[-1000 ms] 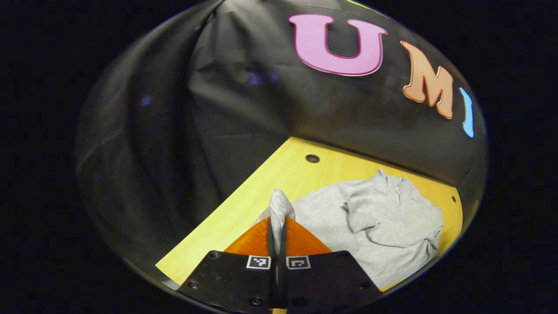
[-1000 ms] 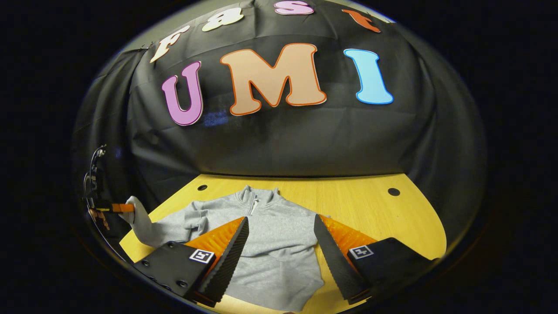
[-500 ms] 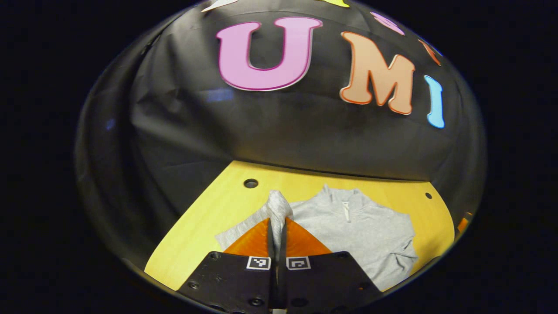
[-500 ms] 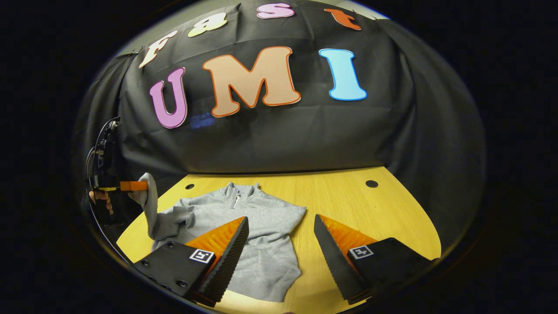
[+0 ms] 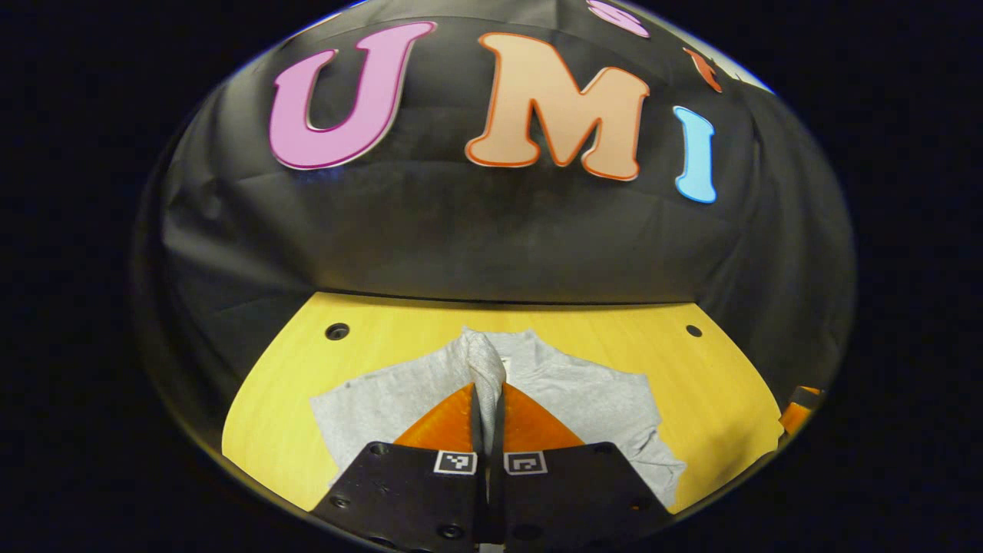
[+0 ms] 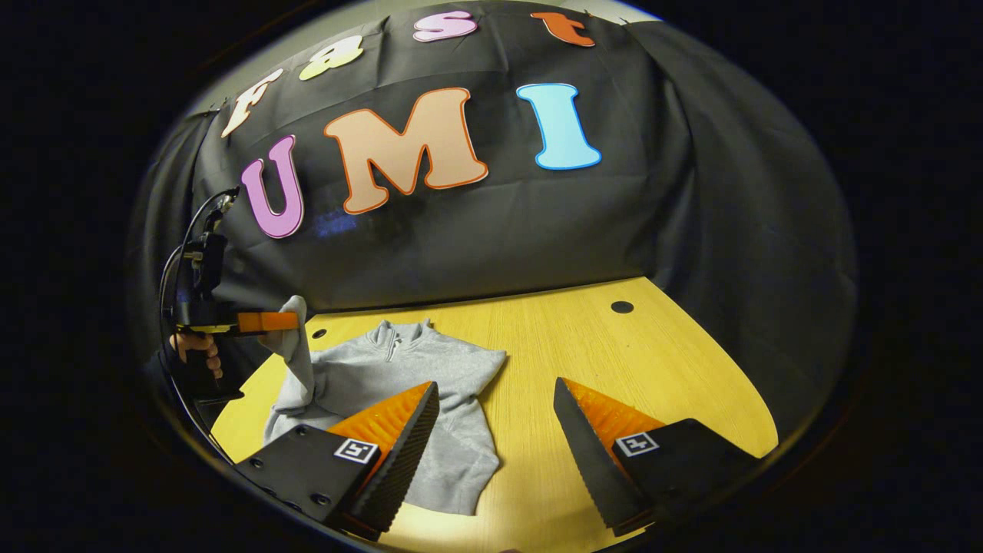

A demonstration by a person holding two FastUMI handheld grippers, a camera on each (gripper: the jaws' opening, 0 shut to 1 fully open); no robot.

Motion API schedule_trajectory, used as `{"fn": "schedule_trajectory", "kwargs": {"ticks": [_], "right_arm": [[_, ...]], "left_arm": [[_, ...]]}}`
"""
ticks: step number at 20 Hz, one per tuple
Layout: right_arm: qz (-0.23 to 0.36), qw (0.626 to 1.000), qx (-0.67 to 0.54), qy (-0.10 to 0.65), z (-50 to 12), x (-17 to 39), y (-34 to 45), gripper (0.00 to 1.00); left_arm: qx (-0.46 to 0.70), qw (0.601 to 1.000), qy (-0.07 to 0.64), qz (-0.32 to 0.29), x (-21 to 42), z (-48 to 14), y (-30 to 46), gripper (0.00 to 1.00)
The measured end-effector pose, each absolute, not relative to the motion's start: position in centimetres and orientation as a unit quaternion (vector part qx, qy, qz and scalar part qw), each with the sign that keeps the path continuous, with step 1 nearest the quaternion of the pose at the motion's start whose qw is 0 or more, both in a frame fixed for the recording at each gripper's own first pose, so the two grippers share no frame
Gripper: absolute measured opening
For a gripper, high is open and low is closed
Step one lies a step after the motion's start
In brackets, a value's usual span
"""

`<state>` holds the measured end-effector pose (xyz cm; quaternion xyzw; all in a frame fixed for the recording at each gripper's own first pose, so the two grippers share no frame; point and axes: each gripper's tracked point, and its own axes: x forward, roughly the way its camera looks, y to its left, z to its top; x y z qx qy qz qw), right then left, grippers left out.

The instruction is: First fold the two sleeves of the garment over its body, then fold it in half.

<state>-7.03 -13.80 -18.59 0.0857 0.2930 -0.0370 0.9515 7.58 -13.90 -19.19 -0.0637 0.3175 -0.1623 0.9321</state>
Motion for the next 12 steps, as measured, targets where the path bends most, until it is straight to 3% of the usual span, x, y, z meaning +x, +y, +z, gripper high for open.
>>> {"fn": "schedule_trajectory", "kwargs": {"ticks": [1,5,6,9,12], "right_arm": [[-0.039,0.951,0.085,0.295,-18.8,-7.3,-14.3,0.92],[-0.053,0.947,0.093,0.302,-19.0,-8.6,-15.6,0.92],[-0.056,0.946,0.097,0.303,-19.1,-9.0,-16.0,0.96],[-0.064,0.944,0.102,0.307,-19.3,-10.3,-17.1,0.92],[-0.064,0.942,0.100,0.314,-19.9,-11.1,-17.6,0.96]], "left_arm": [[-0.063,0.931,0.317,-0.172,7.4,-19.1,-15.2,0.00],[-0.053,0.924,0.316,-0.209,6.9,-19.7,-20.7,0.00],[-0.048,0.922,0.316,-0.219,6.8,-19.9,-22.1,0.00],[-0.032,0.916,0.317,-0.243,6.1,-20.8,-25.6,0.00],[-0.010,0.908,0.332,-0.257,5.4,-23.0,-28.6,0.00]]}}
